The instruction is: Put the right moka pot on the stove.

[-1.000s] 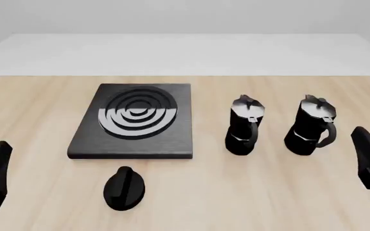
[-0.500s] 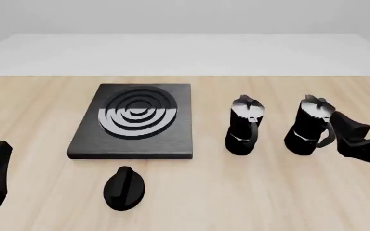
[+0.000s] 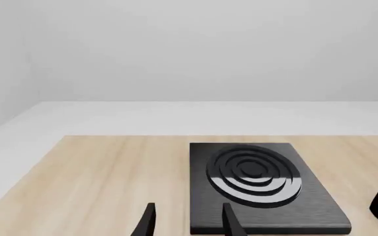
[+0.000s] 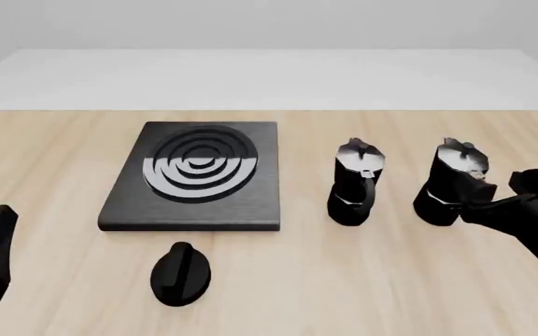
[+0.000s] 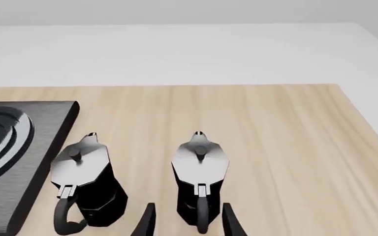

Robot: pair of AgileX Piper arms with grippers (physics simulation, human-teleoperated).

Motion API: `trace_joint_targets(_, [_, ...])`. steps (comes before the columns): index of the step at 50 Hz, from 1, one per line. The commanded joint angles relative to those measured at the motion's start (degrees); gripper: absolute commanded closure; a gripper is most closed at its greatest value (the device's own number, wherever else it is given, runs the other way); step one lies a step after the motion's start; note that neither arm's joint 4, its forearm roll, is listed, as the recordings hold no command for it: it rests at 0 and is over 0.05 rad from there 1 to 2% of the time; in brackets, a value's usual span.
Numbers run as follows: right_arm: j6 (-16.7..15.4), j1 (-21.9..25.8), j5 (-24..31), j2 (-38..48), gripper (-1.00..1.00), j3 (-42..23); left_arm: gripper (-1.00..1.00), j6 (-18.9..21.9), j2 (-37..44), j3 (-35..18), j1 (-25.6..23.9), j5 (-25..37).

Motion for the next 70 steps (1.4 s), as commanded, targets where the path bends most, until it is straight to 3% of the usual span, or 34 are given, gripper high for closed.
trace_joint_targets(1, [0.45,-0.28,-8.35,9.34,-1.0,0.47,-1.0,0.0,0.0,0.0,0.0,0.0])
trace_joint_targets(27, [0.42,-2.73,-18.86,23.34,-1.0,-0.88,-1.0,0.0,0.0,0.0,0.0,0.0])
trace_joint_targets(51, [2.54,-1.98,-22.85,31.34,-1.0,-3.1,-1.0,0.0,0.0,0.0,0.0,0.0])
trace_joint_targets(52, [2.52,-2.0,-22.69,31.0,1.0,-3.03,-1.0,0.0,0.0,0.0,0.0,0.0])
trace_joint_targets(59, [2.4,-1.51,-21.57,28.27,1.0,-2.3,-1.0,0.0,0.0,0.0,0.0,0.0])
trace_joint_targets(70, [1.44,-0.7,-12.62,17.09,1.0,-1.97,-1.0,0.0,0.0,0.0,0.0,0.0])
